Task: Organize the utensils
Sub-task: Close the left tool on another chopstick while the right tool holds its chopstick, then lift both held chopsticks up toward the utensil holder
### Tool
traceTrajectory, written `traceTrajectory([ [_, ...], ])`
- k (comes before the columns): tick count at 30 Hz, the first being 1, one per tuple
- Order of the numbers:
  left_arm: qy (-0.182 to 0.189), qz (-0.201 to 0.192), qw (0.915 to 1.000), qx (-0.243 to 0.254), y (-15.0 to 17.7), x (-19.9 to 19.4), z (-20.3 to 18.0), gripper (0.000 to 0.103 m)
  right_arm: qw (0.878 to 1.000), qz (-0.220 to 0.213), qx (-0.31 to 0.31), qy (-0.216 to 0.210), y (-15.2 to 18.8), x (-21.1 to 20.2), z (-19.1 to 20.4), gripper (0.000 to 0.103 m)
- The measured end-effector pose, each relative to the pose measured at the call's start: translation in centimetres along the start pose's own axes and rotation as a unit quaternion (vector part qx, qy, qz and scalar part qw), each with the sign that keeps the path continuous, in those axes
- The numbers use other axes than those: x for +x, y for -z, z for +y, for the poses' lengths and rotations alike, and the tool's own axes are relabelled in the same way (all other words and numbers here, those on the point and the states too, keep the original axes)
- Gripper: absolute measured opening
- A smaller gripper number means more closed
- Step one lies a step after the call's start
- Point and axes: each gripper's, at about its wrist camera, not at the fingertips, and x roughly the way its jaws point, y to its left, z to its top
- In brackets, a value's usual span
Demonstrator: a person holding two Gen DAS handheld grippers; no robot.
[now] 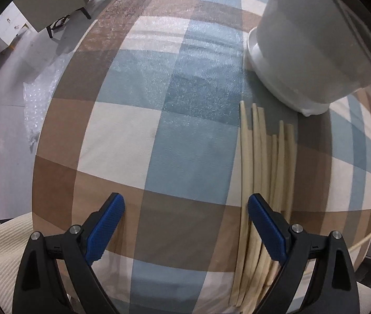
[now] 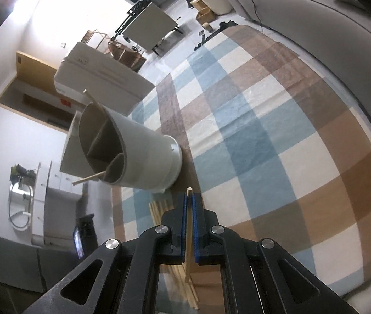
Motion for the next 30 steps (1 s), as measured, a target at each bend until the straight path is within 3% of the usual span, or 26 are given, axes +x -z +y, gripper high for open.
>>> traceTrajectory([
  [9,-0.023,-0.019,0.9995,0.007,-0.9,-0.3,-0.7,0.093,1.0,-0.004,-0.006,-0.018,-0.4,-0.2,0.0,0.003],
  [14,-0.02,-0.035,0.9992,-0.003,-2.1,-0.3,-0.5,0.083,1.0,-0.006,-0.025,-0.017,-0.7,0.1,0.7,0.003],
  [17,-0.018,-0.048,0.9987,0.008,-2.4,-0.4,-1.9,0.071,0.999,-0.008,-0.039,-0.013,-0.8,0.2,1.2,0.003],
  [20,-0.015,-0.055,0.9979,0.028,-2.8,-0.3,-3.3,0.049,0.999,-0.008,-0.043,-0.016,-0.9,0.3,1.4,0.003],
  [22,-0.011,-0.065,0.9969,0.043,-2.8,-0.6,-4.1,0.025,0.999,-0.009,-0.047,-0.017,-1.0,0.4,1.7,0.003],
  [23,-0.01,-0.069,0.9965,0.047,-2.6,-0.7,-4.5,0.018,0.999,-0.01,-0.051,-0.016,-1.0,0.5,1.8,0.003],
  [24,-0.005,-0.071,0.9961,0.052,-2.4,-0.8,-4.9,0.004,0.998,-0.01,-0.055,-0.015,-1.1,0.5,2.0,0.003],
  [27,0.001,-0.073,0.9958,0.056,-1.9,-1.0,-4.9,0.001,0.997,-0.011,-0.069,-0.009,-1.1,0.6,2.4,0.003],
  [30,0.042,-0.071,0.9962,0.028,-1.6,-1.3,-3.8,0.001,0.997,-0.009,-0.071,-0.009,-1.2,0.8,2.6,0.003],
])
